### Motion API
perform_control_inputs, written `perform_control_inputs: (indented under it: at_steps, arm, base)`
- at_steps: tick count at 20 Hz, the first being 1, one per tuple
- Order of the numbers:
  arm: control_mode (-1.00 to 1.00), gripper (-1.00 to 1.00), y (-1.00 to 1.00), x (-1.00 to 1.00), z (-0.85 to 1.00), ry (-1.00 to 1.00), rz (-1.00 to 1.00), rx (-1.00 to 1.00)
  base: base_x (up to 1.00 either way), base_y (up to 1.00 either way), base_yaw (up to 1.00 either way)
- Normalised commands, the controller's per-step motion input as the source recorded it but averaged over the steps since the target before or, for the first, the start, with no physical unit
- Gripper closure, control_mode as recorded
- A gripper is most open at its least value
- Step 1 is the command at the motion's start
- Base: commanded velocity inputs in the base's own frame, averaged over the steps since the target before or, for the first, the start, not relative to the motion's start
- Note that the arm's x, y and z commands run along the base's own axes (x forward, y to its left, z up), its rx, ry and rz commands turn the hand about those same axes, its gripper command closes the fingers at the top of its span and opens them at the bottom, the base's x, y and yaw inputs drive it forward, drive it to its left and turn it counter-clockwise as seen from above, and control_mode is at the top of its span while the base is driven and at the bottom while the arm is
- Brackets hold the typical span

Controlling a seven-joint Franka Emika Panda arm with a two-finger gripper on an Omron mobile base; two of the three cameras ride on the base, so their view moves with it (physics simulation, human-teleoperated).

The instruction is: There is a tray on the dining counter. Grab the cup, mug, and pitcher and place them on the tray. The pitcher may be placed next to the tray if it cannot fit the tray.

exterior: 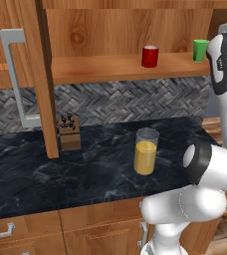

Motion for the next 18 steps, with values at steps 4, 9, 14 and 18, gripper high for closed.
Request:
perform_control_inputs:
  at_steps: [4, 9, 14, 18]
  arm:
    - [-1.0, -1.0, -0.09, 0.33, 0.0, 0.0, 0.0, 0.0]
    - [-1.0, -1.0, -0.21, 0.28, 0.0, 0.0, 0.0, 0.0]
    - [-1.0, -1.0, -0.24, 0.28, 0.0, 0.0, 0.0, 0.0]
    - [-1.0, -1.0, -0.25, 0.21, 0.0, 0.0, 0.0, 0.0]
  base:
    - [0.0, 0.0, 0.0]
    - [0.0, 0.0, 0.0]
    - [0.0, 0.0, 0.0]
    - [0.0, 0.0, 0.0]
